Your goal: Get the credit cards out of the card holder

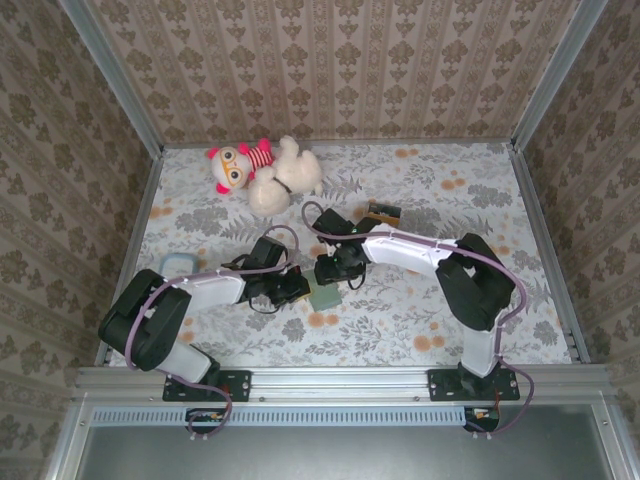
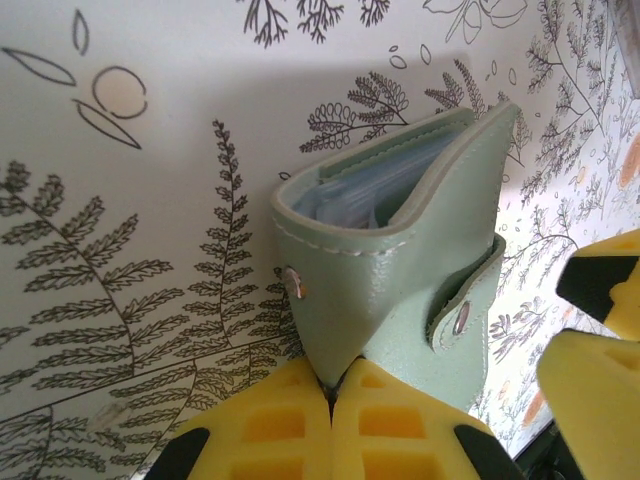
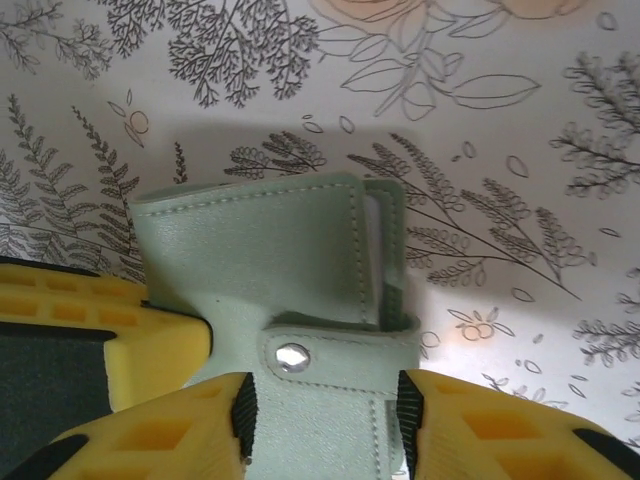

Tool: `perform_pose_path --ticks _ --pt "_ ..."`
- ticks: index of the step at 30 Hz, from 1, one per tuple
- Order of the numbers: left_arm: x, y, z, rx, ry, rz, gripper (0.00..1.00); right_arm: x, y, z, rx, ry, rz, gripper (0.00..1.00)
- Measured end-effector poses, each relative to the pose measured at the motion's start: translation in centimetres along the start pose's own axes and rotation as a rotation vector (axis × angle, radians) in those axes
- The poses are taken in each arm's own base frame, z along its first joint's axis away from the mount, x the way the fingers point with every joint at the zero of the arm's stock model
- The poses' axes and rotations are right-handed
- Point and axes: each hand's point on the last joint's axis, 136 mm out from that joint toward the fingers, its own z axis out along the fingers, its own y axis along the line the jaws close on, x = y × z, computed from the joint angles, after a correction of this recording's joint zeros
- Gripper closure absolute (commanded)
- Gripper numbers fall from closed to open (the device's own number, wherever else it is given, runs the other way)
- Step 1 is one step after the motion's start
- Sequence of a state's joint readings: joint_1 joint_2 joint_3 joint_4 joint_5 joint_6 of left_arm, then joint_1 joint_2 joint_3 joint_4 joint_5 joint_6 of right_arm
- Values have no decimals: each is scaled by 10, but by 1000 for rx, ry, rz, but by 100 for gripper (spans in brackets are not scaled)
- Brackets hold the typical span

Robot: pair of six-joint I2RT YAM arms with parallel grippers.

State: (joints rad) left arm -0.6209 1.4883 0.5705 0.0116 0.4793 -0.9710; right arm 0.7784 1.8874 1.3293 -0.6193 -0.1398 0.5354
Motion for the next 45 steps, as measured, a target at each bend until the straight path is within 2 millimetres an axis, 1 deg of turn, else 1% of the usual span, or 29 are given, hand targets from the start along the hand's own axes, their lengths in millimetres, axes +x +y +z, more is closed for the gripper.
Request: perform_pose_path --ticks 2,8,12,16,18,21,28,30,34,45 --pt "0 0 0 1 0 0 100 2 0 3 6 11 -11 45" --pt "0 -1 0 6 3 1 100 4 -3 15 26 44 -10 41" --pt "0 -1 0 7 4 1 100 9 -6 21 40 70 -12 38" --pt "0 -1 0 7 4 1 100 10 -7 23 48 77 -11 38" --pt "0 -1 0 6 4 0 100 8 -9 22 57 73 -10 40" --pt "0 0 0 2 2 -1 100 7 -10 22 86 61 -10 48" --pt "0 2 0 -11 -2 -6 100 5 -12 21 107 38 30 57" --pt "0 2 0 -11 -2 -5 100 5 -12 19 102 28 46 61" --pt "0 2 0 -12 -2 -5 100 6 -12 17 96 16 66 64" --pt "-3 2 2 -10 -4 -6 100 4 -16 15 101 9 122 65"
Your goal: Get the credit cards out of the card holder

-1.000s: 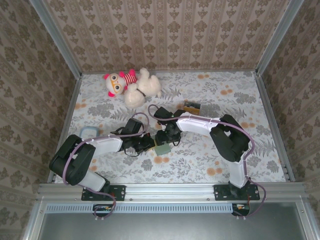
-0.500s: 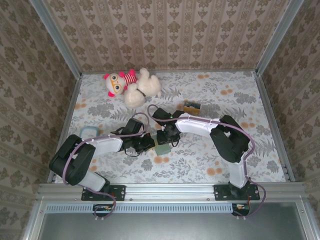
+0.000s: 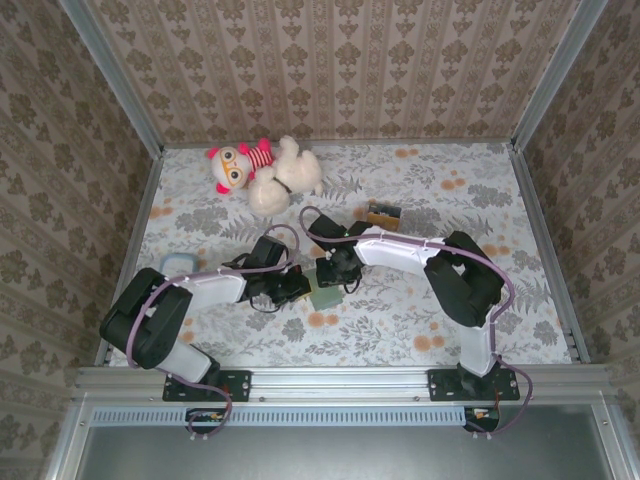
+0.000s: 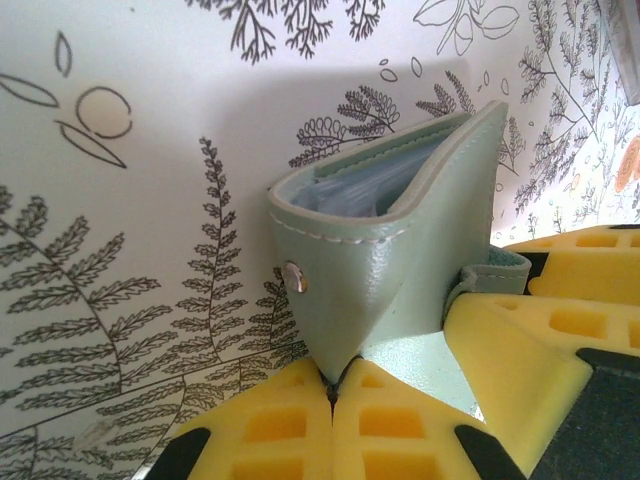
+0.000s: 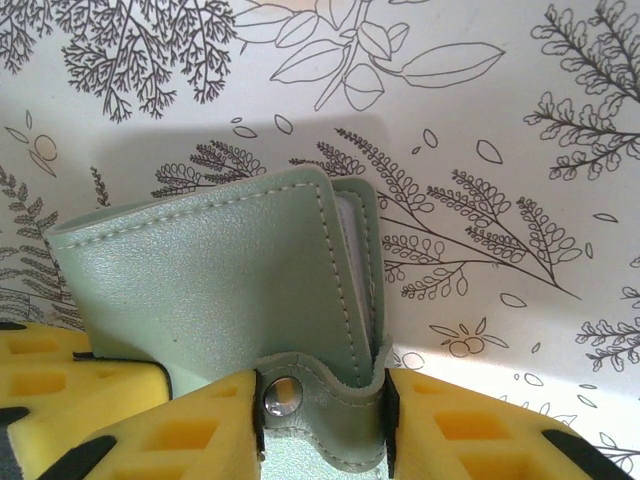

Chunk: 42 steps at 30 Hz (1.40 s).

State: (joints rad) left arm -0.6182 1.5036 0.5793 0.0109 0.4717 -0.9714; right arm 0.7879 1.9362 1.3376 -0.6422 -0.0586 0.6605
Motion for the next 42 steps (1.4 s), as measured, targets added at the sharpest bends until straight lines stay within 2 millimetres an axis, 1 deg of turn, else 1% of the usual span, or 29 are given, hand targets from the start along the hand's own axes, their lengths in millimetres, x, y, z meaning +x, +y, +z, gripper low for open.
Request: perform_pose_path --ticks 9,11,12,14,17,18,20,22,24,27,31,35,37,42 --pt "-3 -1 0 3 -5 -2 100 -1 -4 -2 1 -5 64 64" --pt "-3 -1 0 3 -5 -2 100 -2 -6 -4 -3 -13 83 63" --pt "-3 0 0 -4 -5 -4 100 -4 -10 -6 11 -27 91 63" --pt "-1 9 -2 -29 4 -31 100 -8 -41 -8 98 -47 136 61" --pt "-2 11 -3 -34 5 -38 100 -7 -82 -7 205 -38 204 62" --pt "-2 10 -3 -34 5 -37 100 -6 -90 -8 226 -35 218 62" --pt "-2 10 -3 -34 6 -35 100 -6 -95 -8 237 -36 219 63" --pt "-2 10 -3 -34 7 -31 100 -4 -89 -8 212 -42 191 63" --pt "-2 9 -3 -32 8 -25 100 -3 -77 -11 162 -47 147 63" --pt "-2 8 -4 -32 10 -13 100 -7 -49 -20 67 -76 46 62" --pt "-1 8 -5 -32 13 3 100 -6 -10 -28 -9 -96 -91 61" --pt "1 7 -8 -36 16 17 100 -4 20 -30 -58 -97 -177 60" --pt "1 7 -10 -35 16 20 100 -2 26 -26 -70 -88 -194 60" --pt "2 4 -14 -28 10 29 100 3 27 -14 -75 -48 -212 57"
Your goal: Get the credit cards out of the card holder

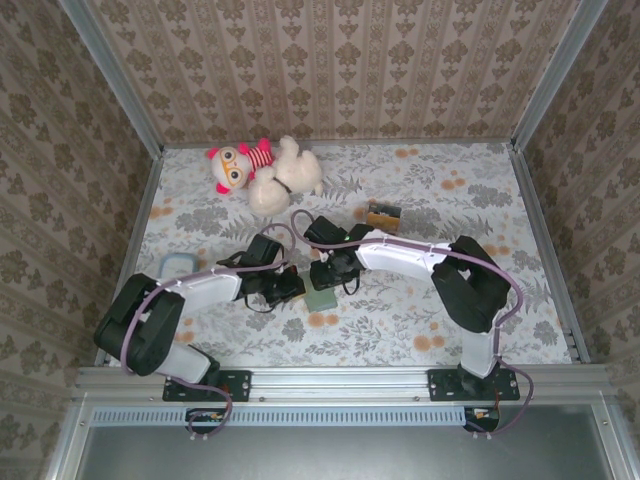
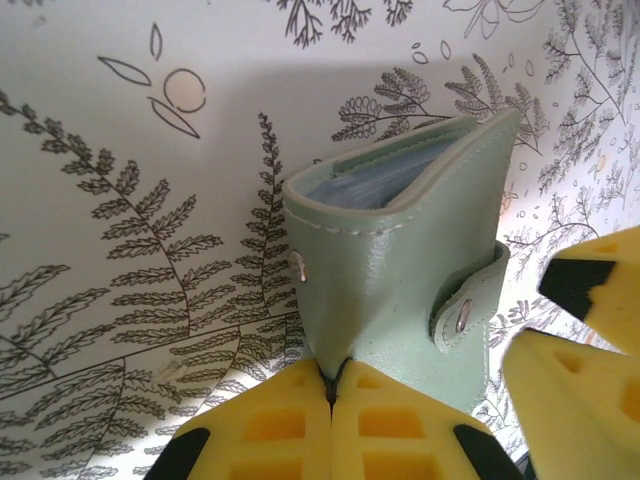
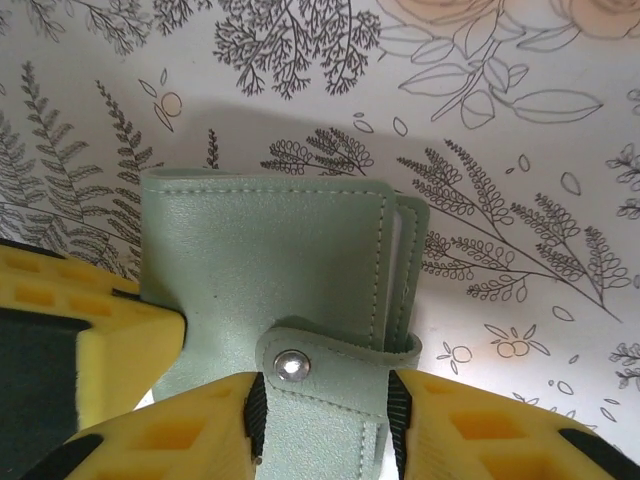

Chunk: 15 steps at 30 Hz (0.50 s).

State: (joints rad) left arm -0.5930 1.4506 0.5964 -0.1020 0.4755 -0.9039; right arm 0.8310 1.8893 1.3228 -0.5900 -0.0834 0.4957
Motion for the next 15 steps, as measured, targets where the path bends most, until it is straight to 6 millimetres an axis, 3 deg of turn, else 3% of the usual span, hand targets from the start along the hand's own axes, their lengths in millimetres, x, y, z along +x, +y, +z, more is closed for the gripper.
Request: perform_pose_path --ticks 15 --pt "0 -11 -4 44 -3 11 100 6 4 13 -29 41 -20 55"
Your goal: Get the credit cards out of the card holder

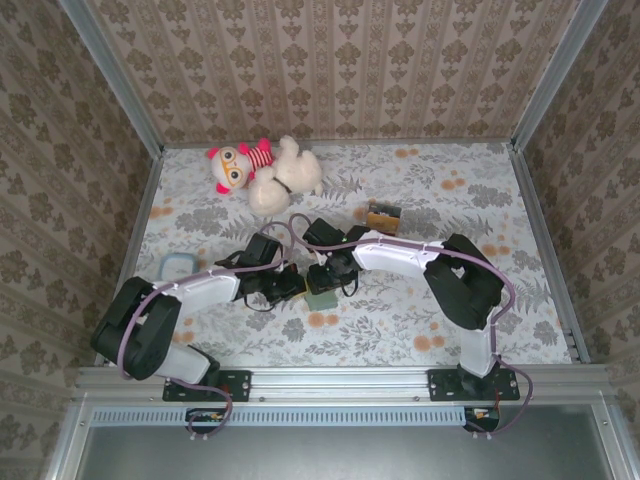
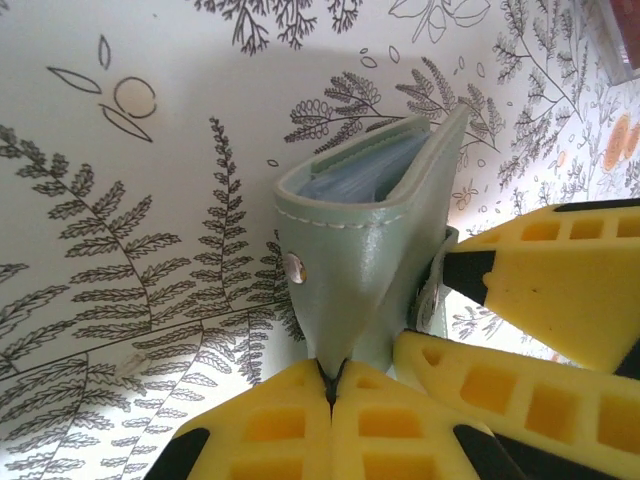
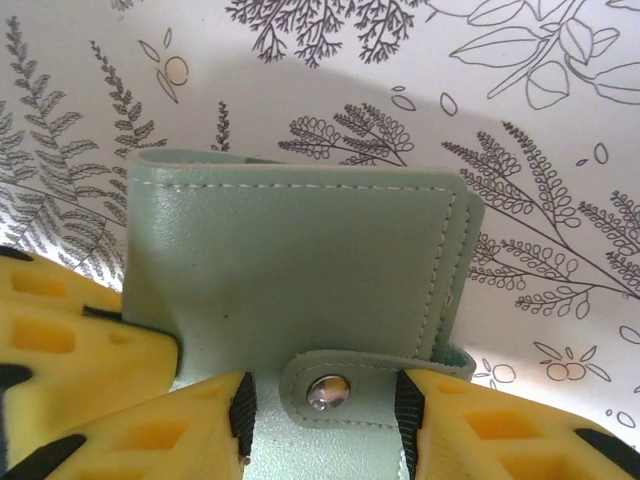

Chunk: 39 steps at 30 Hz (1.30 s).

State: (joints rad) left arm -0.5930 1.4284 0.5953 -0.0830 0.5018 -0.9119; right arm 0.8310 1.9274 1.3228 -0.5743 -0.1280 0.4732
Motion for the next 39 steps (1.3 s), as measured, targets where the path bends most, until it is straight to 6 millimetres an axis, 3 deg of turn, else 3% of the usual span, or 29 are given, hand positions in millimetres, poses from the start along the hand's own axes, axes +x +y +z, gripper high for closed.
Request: perform_pose_path --ticks 4,16,20,24,30,36,39 --pt "0 -1 1 9 -3 -6 100 -2 -4 1 23 -9 1 60" --pt "-1 4 1 -14 -15 -36 100 -8 -3 -3 22 -56 27 99" --pt "0 9 2 -23 -18 -56 100 -8 -6 -5 10 -87 60 100" --pt "7 20 3 -51 -4 -82 100 -13 -28 -9 25 -113 154 100" --pt "7 20 3 -51 -5 -83 99 -10 -55 -11 9 -129 300 100" --pt "6 19 -11 -102 -19 -66 55 -9 -50 -20 -27 -144 305 100" --pt "-3 5 -29 -105 -66 -26 36 -11 -43 -36 -63 -171 283 100"
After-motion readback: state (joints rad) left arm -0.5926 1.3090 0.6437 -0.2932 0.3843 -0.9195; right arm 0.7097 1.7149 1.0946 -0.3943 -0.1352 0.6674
